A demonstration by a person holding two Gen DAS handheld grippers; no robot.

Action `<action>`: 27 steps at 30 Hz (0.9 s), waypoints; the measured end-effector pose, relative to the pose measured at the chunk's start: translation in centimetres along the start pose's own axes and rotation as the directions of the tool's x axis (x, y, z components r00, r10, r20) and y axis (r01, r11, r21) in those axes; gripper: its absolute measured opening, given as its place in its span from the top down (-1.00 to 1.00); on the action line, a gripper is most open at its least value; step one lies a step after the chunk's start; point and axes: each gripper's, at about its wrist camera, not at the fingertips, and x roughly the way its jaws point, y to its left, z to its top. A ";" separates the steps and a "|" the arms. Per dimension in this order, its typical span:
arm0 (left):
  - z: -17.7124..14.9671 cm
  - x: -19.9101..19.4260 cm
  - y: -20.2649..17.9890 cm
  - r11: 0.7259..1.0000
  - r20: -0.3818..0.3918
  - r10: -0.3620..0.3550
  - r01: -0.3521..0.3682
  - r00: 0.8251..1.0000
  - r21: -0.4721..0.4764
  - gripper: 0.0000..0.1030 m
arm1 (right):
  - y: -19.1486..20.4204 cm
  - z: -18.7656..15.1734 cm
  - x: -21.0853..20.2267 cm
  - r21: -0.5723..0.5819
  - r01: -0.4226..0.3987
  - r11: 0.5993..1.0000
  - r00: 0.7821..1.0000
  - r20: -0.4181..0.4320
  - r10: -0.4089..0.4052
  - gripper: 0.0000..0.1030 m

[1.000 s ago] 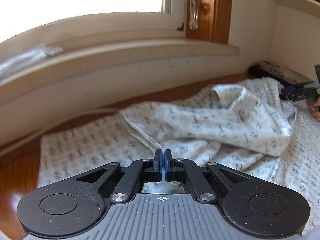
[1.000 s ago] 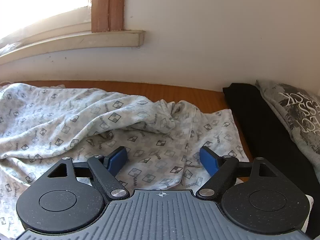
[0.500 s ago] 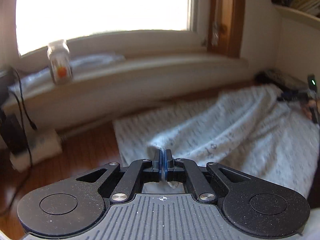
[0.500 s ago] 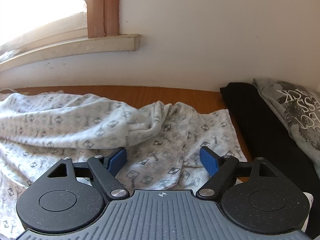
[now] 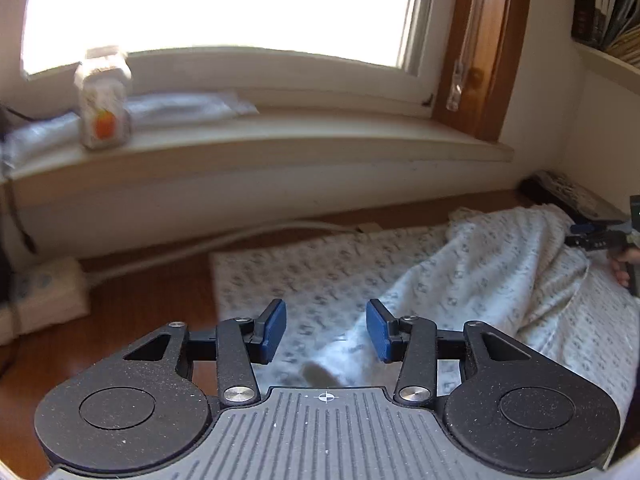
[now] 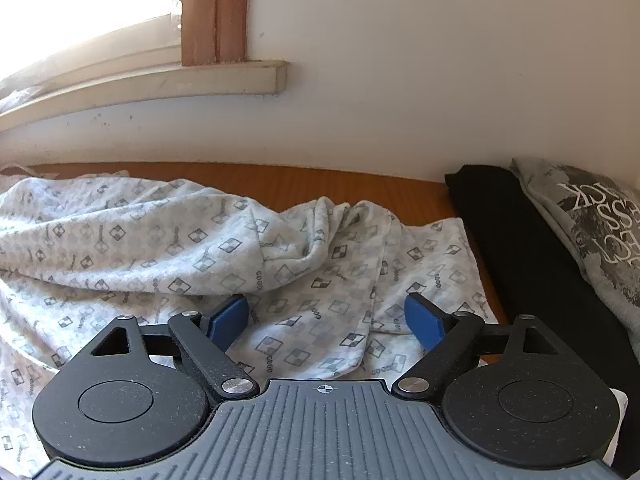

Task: Fold clothes

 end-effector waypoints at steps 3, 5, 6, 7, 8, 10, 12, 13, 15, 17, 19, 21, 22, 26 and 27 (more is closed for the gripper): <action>-0.3 2.2 -0.6 0.999 -0.039 -0.039 0.039 0.998 0.002 0.10 | 0.0 0.0 0.0 -0.002 0.001 1.000 1.000 0.000 -0.001 -0.66; -0.8 2.8 -1.7 0.999 -0.061 -0.042 0.043 0.997 0.031 0.65 | 0.1 0.0 0.0 -0.002 0.002 1.000 1.000 0.000 -0.002 -0.66; -1.2 3.0 -2.6 0.997 -0.080 -0.038 0.043 0.996 0.069 0.77 | 0.1 0.0 0.0 -0.002 0.001 1.000 1.000 0.000 -0.001 -0.66; -1.6 3.0 -3.8 0.993 -0.091 -0.026 0.037 0.995 0.116 0.77 | 0.1 0.0 0.0 -0.001 0.001 1.000 1.000 0.000 -0.001 -0.66; -2.1 2.6 -4.9 0.987 -0.086 -0.014 0.028 0.996 0.158 0.77 | 0.1 0.0 0.0 -0.001 0.000 1.000 1.000 0.000 0.000 -0.67; -3.0 1.6 -7.0 0.973 -0.060 0.007 0.007 0.998 0.230 0.78 | 0.1 -0.1 -0.1 0.000 -0.001 1.000 1.000 0.001 0.001 -0.67; -3.8 0.4 -8.7 0.963 -0.029 0.014 -0.005 0.999 0.271 0.77 | 0.1 0.0 0.0 -0.001 -0.001 1.000 1.000 0.000 0.001 -0.67; -4.1 -0.2 -9.3 0.960 -0.025 -0.001 0.008 1.000 0.278 0.75 | 0.1 0.0 0.0 -0.002 -0.001 1.000 1.000 0.000 0.001 -0.67; -4.9 -1.1 -10.1 0.956 -0.043 -0.046 0.057 0.998 0.288 0.54 | 0.1 0.0 0.0 -0.002 -0.001 1.000 1.000 -0.001 0.001 -0.68; -5.6 -1.6 -10.8 0.949 -0.060 -0.060 0.075 0.996 0.306 0.22 | 0.0 0.0 0.0 -0.001 -0.003 1.000 1.000 0.000 0.003 -0.68; -6.2 -2.0 -10.9 0.949 -0.058 -0.057 0.072 0.997 0.306 0.14 | 0.0 0.0 0.0 -0.002 -0.003 1.000 1.000 0.000 0.003 -0.68; -6.1 -2.4 -10.6 0.958 -0.042 -0.061 0.070 0.997 0.279 0.14 | 0.1 0.0 0.0 -0.003 -0.002 1.000 1.000 -0.001 0.002 -0.68; -6.1 -2.7 -10.4 0.962 -0.033 -0.063 0.069 0.998 0.265 0.14 | 0.1 0.0 0.0 -0.003 -0.002 1.000 1.000 -0.001 0.002 -0.69; -5.1 -3.9 -8.5 0.981 0.038 -0.058 0.050 0.998 0.185 0.12 | 0.1 0.0 0.0 -0.004 -0.004 1.000 1.000 -0.002 0.004 -0.71; -4.9 -4.1 -8.1 0.985 0.051 -0.055 0.045 0.997 0.165 0.12 | 0.2 0.0 0.0 -0.005 -0.005 1.000 1.000 -0.003 0.005 -0.72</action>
